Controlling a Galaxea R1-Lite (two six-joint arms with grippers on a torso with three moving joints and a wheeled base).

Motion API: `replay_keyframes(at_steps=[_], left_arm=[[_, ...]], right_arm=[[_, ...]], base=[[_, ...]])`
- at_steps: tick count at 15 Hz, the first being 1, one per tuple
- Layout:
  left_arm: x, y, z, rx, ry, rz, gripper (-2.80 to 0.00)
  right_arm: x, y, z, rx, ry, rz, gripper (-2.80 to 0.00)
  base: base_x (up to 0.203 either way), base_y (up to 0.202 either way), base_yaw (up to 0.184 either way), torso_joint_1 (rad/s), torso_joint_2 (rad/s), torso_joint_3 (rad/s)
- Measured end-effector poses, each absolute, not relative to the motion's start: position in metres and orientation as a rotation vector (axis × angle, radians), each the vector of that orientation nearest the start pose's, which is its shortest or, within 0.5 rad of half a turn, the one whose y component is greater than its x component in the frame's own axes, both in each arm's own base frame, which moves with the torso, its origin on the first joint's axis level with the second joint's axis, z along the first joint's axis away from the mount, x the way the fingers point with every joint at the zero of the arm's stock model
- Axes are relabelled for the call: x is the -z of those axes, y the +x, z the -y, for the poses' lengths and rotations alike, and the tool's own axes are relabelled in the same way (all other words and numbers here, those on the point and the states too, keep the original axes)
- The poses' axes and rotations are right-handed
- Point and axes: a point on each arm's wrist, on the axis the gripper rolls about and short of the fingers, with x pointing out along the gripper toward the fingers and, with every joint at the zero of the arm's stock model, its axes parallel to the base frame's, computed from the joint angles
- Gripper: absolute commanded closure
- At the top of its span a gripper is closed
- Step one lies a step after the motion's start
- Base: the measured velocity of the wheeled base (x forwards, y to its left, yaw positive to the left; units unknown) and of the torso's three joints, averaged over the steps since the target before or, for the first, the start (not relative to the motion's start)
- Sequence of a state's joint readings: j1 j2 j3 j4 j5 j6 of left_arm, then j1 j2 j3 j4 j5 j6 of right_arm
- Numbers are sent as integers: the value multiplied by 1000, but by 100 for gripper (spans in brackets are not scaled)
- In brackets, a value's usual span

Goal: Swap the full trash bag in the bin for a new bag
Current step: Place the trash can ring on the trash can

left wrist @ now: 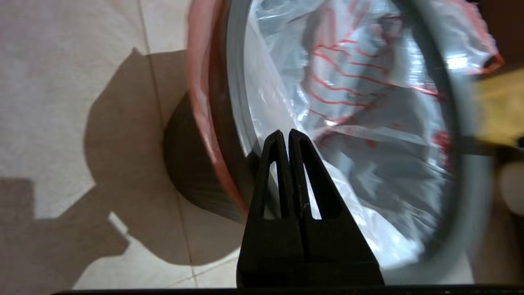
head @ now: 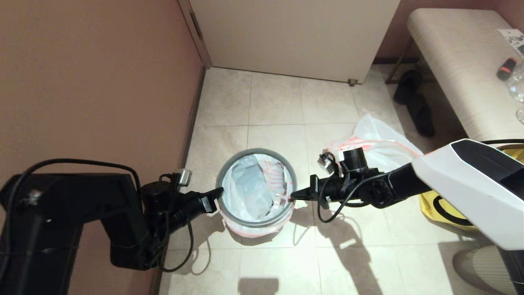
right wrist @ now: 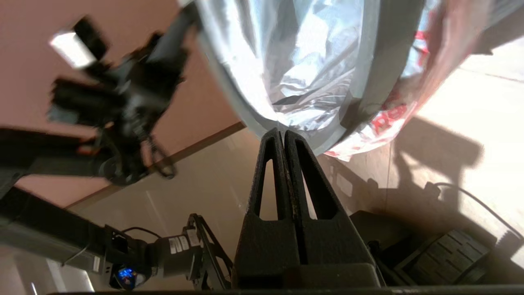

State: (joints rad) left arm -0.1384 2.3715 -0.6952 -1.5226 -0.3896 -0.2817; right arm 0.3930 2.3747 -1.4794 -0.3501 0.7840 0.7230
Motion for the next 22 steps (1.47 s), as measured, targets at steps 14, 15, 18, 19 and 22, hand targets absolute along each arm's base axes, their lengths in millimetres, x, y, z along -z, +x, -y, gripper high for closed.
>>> replay_keyframes(at_steps=[14, 15, 18, 19, 22], left_arm=[[11, 386, 90, 437, -283, -214, 0], [10, 385, 91, 441, -283, -211, 0], [9, 385, 91, 441, -289, -208, 0], [8, 386, 92, 443, -292, -207, 0], [8, 385, 93, 446, -293, -205, 0]], right_arm=[[-81, 431, -179, -912, 798, -792, 0], [-85, 433, -174, -914, 818, -758, 0], [-88, 435, -167, -914, 828, -721, 0], [-88, 433, -170, -920, 825, -726, 0], [-84, 426, -187, -950, 814, -754, 0]], base=[[0, 0, 0, 0, 0, 0], [0, 0, 0, 0, 0, 0], [0, 0, 0, 0, 0, 0], [0, 0, 0, 0, 0, 0], [0, 0, 0, 0, 0, 0]])
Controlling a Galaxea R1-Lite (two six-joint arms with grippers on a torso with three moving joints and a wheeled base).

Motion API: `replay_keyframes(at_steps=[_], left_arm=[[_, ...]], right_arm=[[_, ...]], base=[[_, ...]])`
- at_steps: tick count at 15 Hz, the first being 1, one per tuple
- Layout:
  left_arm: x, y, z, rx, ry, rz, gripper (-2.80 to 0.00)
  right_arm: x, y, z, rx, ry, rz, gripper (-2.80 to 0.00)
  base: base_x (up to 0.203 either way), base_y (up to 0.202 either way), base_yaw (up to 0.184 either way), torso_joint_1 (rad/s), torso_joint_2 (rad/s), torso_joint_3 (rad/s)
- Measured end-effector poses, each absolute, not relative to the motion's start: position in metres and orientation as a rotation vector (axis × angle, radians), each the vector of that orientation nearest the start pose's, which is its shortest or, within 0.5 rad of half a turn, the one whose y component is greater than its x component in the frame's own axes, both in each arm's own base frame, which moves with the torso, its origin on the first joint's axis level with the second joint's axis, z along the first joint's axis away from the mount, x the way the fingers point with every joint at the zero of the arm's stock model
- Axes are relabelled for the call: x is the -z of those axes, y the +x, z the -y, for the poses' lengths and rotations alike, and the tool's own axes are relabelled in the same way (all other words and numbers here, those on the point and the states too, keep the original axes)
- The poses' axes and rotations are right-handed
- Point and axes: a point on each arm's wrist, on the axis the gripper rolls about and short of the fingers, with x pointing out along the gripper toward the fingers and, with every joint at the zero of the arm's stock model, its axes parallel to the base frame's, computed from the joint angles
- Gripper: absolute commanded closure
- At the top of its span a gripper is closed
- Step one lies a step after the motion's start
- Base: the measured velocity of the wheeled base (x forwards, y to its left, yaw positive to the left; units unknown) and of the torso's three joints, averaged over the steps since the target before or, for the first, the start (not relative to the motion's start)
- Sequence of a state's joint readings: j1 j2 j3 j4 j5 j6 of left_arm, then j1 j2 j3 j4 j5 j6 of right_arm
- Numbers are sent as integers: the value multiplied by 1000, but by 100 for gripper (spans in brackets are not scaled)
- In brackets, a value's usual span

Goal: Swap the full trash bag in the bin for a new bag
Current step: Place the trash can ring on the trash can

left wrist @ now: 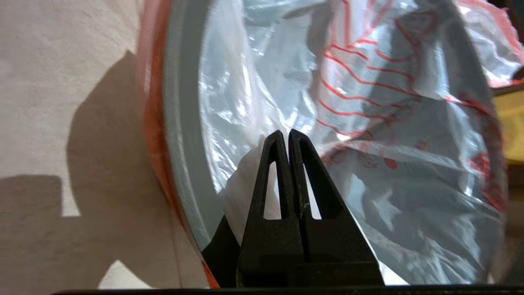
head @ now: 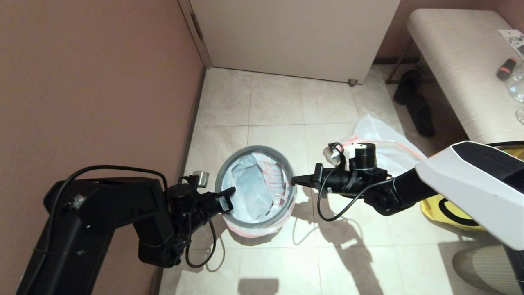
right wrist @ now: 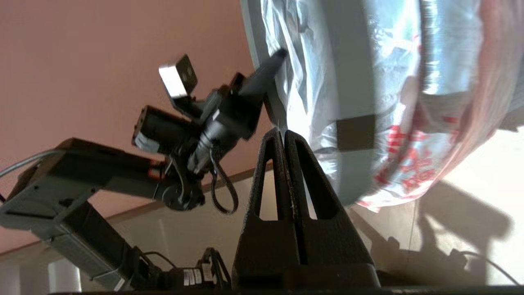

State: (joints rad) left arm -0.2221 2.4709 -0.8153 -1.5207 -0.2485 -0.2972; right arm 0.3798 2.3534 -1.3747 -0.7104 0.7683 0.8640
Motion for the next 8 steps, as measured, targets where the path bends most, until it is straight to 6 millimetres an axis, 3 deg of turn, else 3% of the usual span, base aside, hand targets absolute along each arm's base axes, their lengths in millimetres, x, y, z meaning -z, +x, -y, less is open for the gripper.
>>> replay_keyframes(at_steps=[4, 8], left_arm=[[7, 385, 95, 451, -294, -203, 0], [6, 386, 95, 452, -294, -199, 0]], right_arm=[[-76, 419, -202, -969, 805, -792, 0], [-61, 428, -211, -948, 809, -852, 0]], base=[[0, 0, 0, 0, 0, 0], [0, 0, 0, 0, 0, 0]])
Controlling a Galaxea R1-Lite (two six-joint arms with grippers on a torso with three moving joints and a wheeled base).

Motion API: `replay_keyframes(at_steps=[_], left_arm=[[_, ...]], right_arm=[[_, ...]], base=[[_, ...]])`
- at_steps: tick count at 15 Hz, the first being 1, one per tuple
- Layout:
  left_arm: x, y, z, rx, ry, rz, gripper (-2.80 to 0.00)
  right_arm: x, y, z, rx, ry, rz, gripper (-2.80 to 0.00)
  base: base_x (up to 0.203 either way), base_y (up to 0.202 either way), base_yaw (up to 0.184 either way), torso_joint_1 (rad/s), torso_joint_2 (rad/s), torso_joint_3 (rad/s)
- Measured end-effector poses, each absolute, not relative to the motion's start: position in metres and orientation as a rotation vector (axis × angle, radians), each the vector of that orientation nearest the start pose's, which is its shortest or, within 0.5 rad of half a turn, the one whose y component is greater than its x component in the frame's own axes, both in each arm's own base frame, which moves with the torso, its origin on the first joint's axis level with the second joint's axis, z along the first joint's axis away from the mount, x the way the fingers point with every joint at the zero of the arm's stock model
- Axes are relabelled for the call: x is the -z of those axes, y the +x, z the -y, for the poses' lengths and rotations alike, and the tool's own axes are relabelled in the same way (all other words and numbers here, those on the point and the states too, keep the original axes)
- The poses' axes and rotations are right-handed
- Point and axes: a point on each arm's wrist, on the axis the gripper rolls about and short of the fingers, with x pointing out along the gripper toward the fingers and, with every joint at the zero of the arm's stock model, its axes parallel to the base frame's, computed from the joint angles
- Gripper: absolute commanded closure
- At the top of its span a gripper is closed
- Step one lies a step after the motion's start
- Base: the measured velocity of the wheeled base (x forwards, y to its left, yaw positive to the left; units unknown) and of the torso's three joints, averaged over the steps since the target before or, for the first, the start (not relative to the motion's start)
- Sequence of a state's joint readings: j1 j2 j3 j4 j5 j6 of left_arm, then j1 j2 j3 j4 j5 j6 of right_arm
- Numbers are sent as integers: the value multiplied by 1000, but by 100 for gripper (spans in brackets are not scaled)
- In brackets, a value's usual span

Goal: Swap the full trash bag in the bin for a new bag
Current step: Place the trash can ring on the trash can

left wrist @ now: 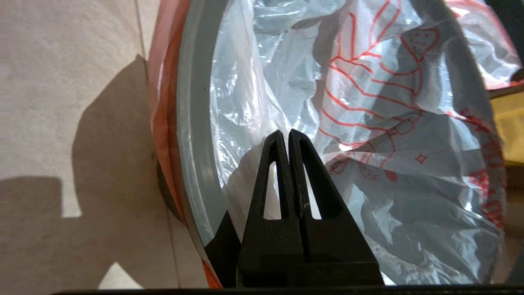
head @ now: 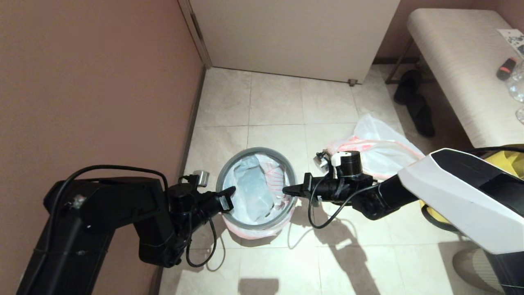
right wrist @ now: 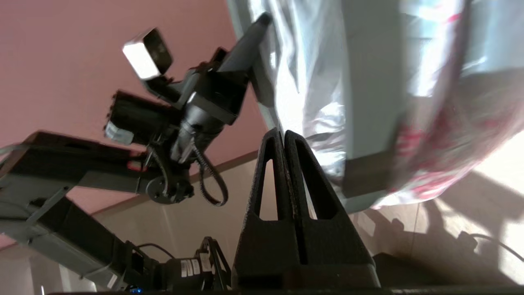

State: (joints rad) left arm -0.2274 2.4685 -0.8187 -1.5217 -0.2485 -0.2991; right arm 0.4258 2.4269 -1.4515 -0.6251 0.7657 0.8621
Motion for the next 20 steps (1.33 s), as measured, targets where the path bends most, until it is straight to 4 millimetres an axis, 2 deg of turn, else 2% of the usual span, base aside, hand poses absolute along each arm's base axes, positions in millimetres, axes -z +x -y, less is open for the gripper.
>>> replay_keyframes(at_steps=[3, 7, 12, 17, 20], left_arm=[[6, 386, 95, 454, -310, -201, 0], [6, 386, 95, 454, -312, -200, 0], [12, 388, 95, 452, -305, -204, 0], [25, 395, 96, 451, -299, -208, 0], [25, 395, 97, 450, -301, -212, 0]], right_arm=[[-55, 443, -212, -849, 820, -916, 0], [-41, 453, -213, -766, 810, -902, 0], [-29, 455, -213, -757, 791, -910, 0], [-26, 454, -213, -750, 789, -920, 0], [-28, 451, -212, -752, 781, -919, 0]], base=[[0, 0, 0, 0, 0, 0], [0, 0, 0, 0, 0, 0], [0, 0, 0, 0, 0, 0], [0, 0, 0, 0, 0, 0], [0, 0, 0, 0, 0, 0]])
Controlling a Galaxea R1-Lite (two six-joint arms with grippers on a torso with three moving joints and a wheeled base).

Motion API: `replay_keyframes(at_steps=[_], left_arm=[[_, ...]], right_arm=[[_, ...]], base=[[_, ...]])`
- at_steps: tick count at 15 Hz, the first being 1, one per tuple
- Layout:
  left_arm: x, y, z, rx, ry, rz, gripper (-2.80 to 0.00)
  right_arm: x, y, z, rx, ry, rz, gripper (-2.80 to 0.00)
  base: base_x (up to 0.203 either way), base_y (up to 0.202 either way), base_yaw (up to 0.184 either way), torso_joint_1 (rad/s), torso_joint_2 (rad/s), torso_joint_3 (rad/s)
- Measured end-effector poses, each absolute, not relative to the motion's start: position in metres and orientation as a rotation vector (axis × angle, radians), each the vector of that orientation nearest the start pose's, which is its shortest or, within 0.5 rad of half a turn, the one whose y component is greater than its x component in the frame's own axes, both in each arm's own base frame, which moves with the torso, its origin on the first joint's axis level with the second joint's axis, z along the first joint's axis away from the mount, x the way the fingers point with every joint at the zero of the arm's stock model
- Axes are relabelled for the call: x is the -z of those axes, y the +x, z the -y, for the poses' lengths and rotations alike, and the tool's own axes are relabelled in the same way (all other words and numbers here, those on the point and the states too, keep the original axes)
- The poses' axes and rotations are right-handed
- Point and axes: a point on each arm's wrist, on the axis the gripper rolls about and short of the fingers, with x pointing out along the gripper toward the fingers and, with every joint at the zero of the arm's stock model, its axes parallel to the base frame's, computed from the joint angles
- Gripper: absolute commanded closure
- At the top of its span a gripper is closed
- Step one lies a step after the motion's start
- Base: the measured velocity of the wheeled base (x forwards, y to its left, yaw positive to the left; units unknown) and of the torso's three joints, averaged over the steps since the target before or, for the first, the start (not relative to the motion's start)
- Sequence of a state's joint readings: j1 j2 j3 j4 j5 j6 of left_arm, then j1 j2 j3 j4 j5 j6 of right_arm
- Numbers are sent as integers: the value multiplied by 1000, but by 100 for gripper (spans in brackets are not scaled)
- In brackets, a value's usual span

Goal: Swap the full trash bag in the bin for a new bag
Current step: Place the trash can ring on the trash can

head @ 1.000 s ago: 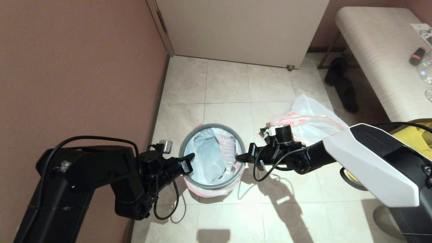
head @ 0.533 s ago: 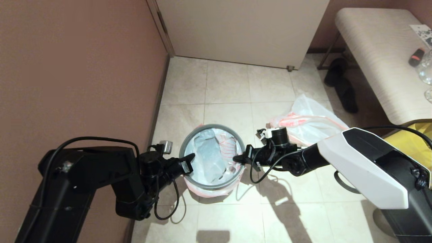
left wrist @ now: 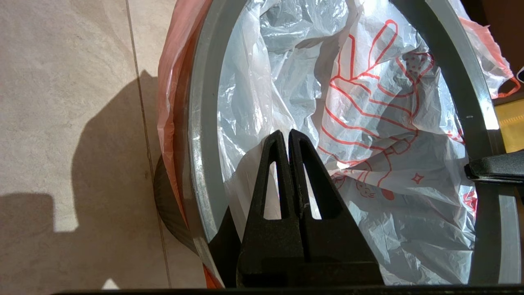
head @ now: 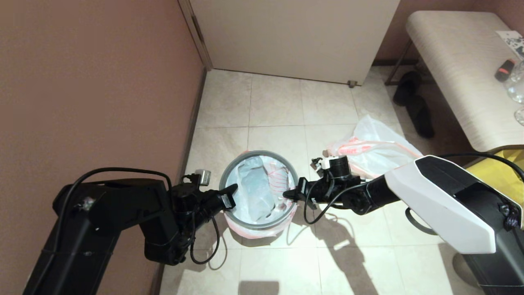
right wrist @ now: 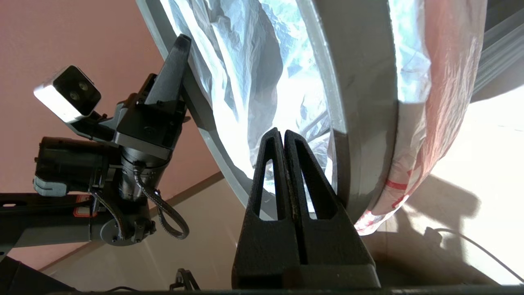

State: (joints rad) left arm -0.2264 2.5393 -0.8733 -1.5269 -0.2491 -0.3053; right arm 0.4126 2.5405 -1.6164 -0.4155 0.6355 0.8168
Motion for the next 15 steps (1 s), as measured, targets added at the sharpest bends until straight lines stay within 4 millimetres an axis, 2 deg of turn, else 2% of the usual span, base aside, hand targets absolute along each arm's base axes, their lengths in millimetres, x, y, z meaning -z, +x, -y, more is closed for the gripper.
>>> replay_keyframes(at_steps=[5, 8, 11, 15], left_arm=[[-2, 385, 97, 459, -312, -194, 0], [-16, 379, 100, 474, -313, -171, 0], [-25, 374, 105, 496, -313, -156, 0], [-21, 373, 106, 497, -315, -166, 0]], right_arm=[[-51, 433, -213, -823, 752, -820, 0], [-59, 423, -217, -843, 746, -823, 0], [-59, 413, -228, -864, 735, -856, 0], [-47, 403, -237, -857, 687, -947, 0]], base=[[0, 0, 0, 0, 0, 0], [0, 0, 0, 0, 0, 0], [0, 0, 0, 0, 0, 0], [0, 0, 0, 0, 0, 0]])
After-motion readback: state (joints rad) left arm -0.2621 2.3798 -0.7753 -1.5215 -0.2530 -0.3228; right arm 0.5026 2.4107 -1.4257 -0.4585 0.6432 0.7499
